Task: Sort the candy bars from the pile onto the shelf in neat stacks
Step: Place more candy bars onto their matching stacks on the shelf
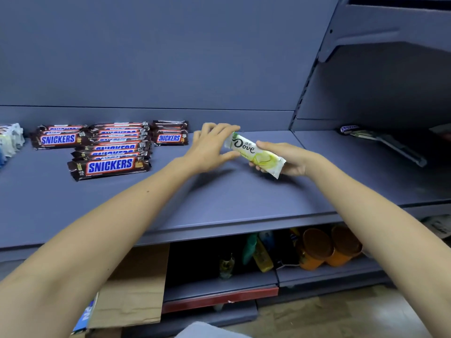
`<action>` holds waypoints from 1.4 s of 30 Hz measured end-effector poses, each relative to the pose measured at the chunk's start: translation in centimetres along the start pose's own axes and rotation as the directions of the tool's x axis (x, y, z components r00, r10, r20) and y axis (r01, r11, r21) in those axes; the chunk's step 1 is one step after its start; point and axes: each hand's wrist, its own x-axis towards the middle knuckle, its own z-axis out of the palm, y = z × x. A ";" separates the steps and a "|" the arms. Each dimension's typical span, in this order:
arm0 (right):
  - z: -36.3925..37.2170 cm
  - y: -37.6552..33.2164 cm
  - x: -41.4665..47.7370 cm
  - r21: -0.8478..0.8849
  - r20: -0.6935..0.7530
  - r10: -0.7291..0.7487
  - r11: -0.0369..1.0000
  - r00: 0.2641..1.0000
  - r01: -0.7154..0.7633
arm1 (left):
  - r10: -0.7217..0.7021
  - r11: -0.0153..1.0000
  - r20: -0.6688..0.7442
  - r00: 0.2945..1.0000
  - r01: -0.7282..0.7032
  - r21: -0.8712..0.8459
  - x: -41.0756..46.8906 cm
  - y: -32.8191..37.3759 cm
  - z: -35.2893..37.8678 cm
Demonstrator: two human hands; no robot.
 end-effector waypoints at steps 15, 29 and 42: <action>-0.6 -1.5 0.9 -0.090 -0.214 -0.153 0.987 0.965 0.136 | -0.150 0.923 0.103 0.983 0.176 -0.342 -0.6 -2.6 -2.0; 19.1 -6.5 6.6 -0.506 -0.038 -0.524 0.744 0.851 0.436 | -0.528 0.801 -0.381 0.759 0.296 -0.521 -13.9 -14.0 -9.2; 35.1 -8.6 10.9 -0.672 0.111 -0.615 0.532 0.781 0.515 | -0.664 0.688 -0.390 0.637 0.726 0.014 -28.4 -22.7 -12.0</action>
